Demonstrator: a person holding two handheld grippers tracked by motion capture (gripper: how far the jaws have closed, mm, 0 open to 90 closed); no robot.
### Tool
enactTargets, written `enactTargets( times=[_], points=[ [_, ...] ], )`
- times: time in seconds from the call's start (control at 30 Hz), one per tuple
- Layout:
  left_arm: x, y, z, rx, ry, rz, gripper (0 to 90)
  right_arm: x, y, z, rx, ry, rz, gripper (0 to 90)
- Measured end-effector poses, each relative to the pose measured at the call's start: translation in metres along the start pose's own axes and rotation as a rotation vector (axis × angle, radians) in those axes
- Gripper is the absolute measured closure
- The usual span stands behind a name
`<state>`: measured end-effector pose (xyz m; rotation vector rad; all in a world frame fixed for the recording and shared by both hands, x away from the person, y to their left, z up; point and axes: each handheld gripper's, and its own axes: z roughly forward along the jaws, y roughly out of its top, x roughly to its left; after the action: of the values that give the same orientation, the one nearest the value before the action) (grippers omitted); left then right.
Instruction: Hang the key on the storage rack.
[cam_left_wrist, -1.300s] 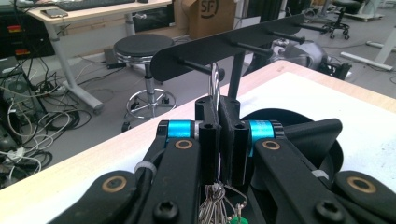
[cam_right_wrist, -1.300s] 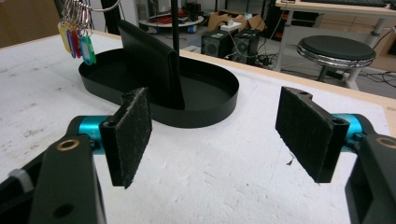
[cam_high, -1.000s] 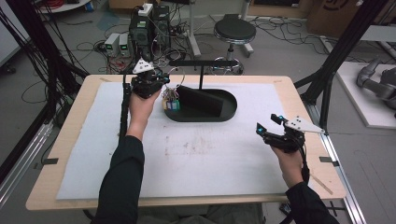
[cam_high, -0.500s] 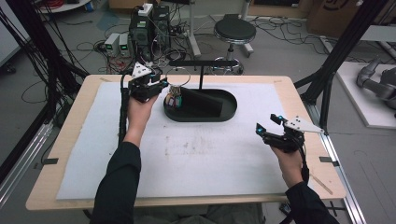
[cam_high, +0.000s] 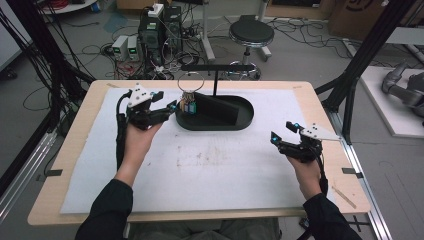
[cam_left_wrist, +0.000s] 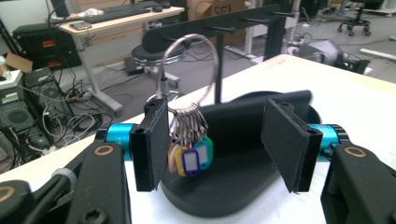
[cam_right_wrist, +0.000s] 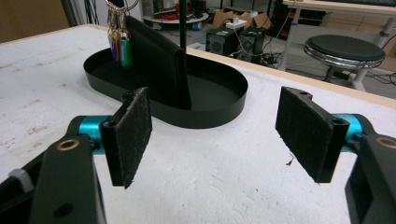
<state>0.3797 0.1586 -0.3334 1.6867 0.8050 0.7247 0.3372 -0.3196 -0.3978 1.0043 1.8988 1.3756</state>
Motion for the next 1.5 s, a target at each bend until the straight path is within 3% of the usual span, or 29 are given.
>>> enactTargets(
  times=[0.3,0.53,0.77,0.93,1.0,1.13,1.5],
  points=[
    [-0.008,-0.029,-0.045,-0.021,-0.035,-0.030,34.1,-0.005,-0.001,-0.002,0.001,-0.013,0.018,27.3],
    [-0.013,-0.057,-0.068,-0.004,-0.038,-0.070,28.1,-0.008,-0.002,-0.007,-0.002,-0.025,0.020,27.3],
    [-0.016,-0.082,-0.078,0.015,-0.017,-0.097,24.7,-0.012,-0.002,-0.010,-0.009,-0.033,0.032,27.2],
    [-0.012,-0.094,-0.082,0.029,0.004,-0.078,23.9,-0.012,-0.001,-0.008,-0.003,-0.026,0.024,27.1],
    [-0.010,-0.097,-0.083,0.037,0.010,-0.059,23.9,-0.011,-0.001,-0.007,0.000,-0.022,0.023,26.3],
    [-0.006,-0.100,-0.085,0.037,0.026,-0.076,23.8,-0.010,0.000,-0.005,0.011,-0.016,0.031,25.6],
    [-0.005,-0.102,-0.085,0.046,0.031,-0.065,23.9,-0.011,-0.002,-0.003,0.028,-0.014,0.030,25.2]
  ],
)
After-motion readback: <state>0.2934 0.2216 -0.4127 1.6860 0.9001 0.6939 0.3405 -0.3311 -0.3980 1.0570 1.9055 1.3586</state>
